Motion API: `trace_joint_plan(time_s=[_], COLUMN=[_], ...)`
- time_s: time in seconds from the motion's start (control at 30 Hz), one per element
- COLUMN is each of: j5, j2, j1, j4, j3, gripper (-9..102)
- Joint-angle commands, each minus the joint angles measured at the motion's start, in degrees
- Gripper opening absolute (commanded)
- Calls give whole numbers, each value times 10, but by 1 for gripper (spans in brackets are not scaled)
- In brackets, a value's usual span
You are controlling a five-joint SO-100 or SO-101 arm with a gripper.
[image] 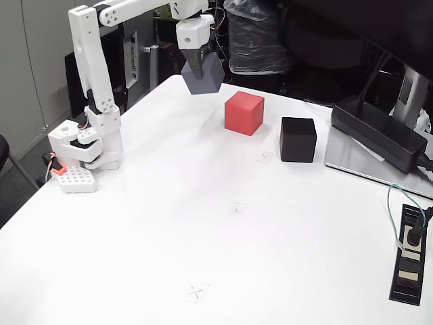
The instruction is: Stack the three blocks in an ordered color.
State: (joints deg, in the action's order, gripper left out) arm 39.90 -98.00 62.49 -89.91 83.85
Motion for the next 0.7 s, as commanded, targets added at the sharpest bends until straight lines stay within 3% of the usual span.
trace_joint_plan(time_s=[0.0, 0.4, 0.67], j5=[4, 55, 88], j2=[18, 99, 101], j1=[-4, -93, -139], j4=[-10, -9, -9], j3=[-83, -190, -162], gripper=[8, 8, 8])
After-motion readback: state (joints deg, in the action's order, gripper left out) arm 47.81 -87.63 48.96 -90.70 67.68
